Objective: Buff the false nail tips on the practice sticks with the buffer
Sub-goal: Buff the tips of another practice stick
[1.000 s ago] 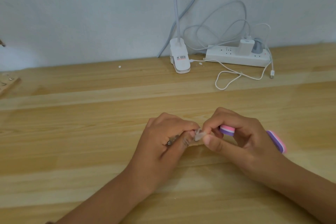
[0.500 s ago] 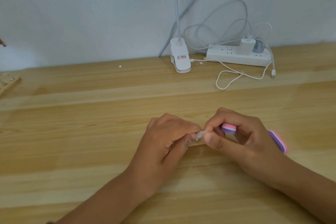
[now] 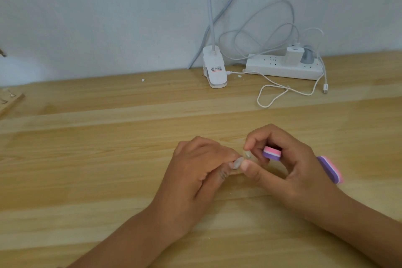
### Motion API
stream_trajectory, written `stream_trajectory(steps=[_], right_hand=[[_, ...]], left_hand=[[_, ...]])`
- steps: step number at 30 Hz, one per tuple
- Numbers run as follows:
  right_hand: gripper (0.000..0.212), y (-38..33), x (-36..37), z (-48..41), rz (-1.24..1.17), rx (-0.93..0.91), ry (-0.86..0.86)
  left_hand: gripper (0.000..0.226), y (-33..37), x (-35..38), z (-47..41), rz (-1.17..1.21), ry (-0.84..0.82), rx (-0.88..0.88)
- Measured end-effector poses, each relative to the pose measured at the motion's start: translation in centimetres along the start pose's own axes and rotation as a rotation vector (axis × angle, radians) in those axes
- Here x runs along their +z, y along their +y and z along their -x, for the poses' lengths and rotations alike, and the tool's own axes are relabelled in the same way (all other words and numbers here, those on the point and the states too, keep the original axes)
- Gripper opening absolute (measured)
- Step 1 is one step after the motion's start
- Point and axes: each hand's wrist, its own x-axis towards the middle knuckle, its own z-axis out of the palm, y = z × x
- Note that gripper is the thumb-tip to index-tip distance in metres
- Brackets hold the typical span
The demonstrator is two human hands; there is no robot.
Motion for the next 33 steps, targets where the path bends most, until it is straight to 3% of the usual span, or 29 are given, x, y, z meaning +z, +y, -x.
stream_trajectory(steps=[5,10,21,33], right_hand=[[0.012,-0.19,0.66,0.24,0.335,-0.271,0.067],[0.013,0.00,0.69,0.08,0.411,-0.352,0.118],[0.012,-0.07,0.64,-0.07,0.399,-0.427,0.137],[0.016,0.15,0.71,-0.25,0.480,-0.395,0.146]], left_hand=[[0.023,0.03,0.01,0.09,0.022,0.010,-0.002],[0.022,0.17,0.05,0.02,0.082,0.038,-0.017],[0.016,-0.07,0.10,0.11,0.063,0.071,0.022],[0.020,0.18,0.24,-0.20,0.150,0.090,-0.091]])
